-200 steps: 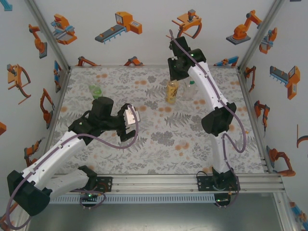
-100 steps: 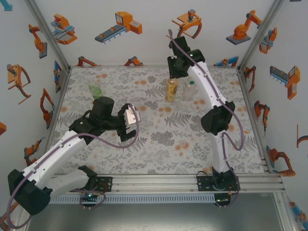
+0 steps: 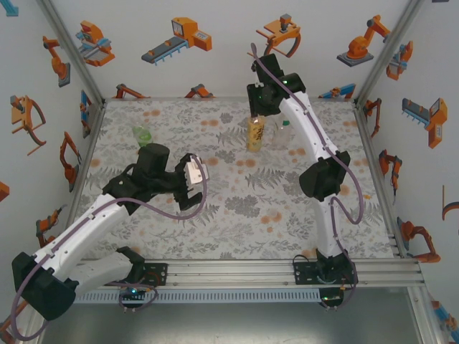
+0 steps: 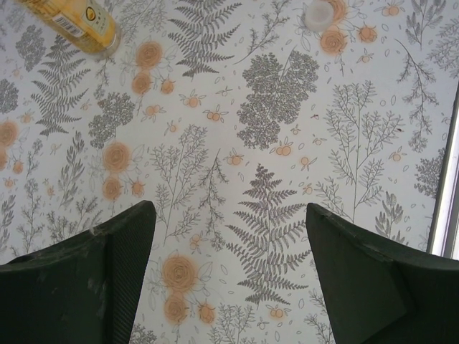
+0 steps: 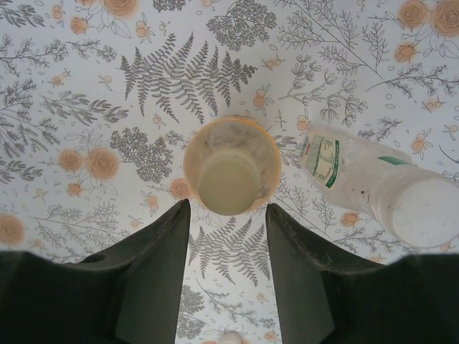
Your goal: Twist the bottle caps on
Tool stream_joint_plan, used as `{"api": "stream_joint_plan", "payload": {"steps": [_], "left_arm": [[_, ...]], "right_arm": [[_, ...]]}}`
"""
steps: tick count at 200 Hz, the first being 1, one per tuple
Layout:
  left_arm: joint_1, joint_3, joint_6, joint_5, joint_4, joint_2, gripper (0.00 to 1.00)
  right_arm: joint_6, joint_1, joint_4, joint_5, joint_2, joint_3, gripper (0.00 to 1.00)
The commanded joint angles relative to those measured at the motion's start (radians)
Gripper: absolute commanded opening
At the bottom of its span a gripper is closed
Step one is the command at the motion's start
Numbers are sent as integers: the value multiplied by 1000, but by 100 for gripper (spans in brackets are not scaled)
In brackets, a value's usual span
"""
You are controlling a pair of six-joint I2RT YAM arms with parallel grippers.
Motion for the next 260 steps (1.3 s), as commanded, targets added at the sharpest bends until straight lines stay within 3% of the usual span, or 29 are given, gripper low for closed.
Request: {"api": "stream_joint_plan", "payload": {"steps": [1, 55, 97, 146, 168, 187, 225, 260], "left_arm": [[30, -9, -62, 6, 57, -20, 78], [99, -29, -275, -213, 218, -49, 80], [169, -46, -384, -407, 315, -50, 88], [288, -43, -559, -628, 392, 32, 89], [328, -41, -623, -730, 426, 84, 95], [360, -53, -660, -776, 483, 130, 100], [439, -3, -727, -773, 525, 286, 97], [489, 3, -718, -721, 687, 442, 97]], "right_arm": [[-13, -6, -5, 2, -47, 31, 47], [-24, -5, -2, -4, -175, -80, 47], [-17, -6, 48, -36, -295, -240, 47], [-1, -6, 123, -69, -428, -433, 47], [8, -6, 151, -87, -481, -519, 48], [13, -6, 169, -82, -525, -588, 48], [21, -6, 202, -83, -588, -682, 47], [21, -6, 186, -81, -604, -700, 47]]}}
